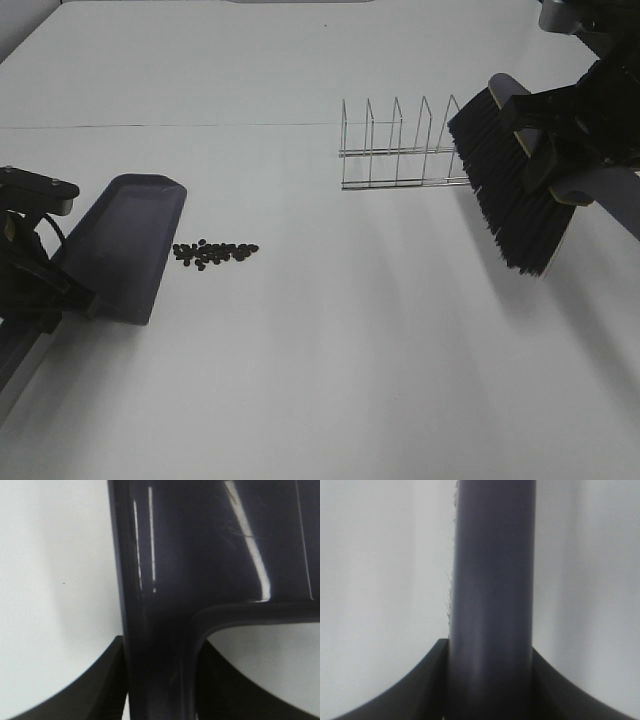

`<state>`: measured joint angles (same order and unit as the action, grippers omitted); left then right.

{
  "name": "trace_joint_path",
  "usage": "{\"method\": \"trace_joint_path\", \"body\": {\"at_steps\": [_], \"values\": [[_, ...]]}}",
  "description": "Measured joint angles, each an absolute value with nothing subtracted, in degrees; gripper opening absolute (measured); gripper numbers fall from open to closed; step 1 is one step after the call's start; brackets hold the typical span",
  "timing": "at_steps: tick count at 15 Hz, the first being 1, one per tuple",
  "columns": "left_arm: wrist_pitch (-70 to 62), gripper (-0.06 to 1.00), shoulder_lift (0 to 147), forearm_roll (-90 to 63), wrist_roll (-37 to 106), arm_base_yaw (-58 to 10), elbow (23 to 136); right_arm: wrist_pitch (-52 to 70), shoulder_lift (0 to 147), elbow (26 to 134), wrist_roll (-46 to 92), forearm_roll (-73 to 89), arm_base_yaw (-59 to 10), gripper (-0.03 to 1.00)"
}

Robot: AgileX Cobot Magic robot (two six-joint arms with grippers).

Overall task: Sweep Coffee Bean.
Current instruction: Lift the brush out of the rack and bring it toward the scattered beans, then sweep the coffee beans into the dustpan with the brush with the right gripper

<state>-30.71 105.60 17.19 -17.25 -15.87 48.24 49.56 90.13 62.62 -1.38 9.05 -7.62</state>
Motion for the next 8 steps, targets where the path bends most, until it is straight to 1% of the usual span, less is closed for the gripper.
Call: {"method": "trace_joint_path", "body": {"at_steps": [4, 6, 8], "values": [[-30.94, 0.35, 106.97, 17.59, -20.0, -16.62, 48.53, 50.02, 92.07, 63.03, -2.01, 8.02, -7.79, 0.28], [-31.23, 0.35, 106.97, 17.59, -20.0, -16.62, 48.59, 49.96, 92.59, 63.03, -3.9, 3.84, -9.74, 0.28], [-32.31, 0.35, 106.97, 17.59, -20.0, -16.62, 48.64, 49.79, 94.94, 63.25, -12.38, -6.25, -16.73, 0.28]]}}
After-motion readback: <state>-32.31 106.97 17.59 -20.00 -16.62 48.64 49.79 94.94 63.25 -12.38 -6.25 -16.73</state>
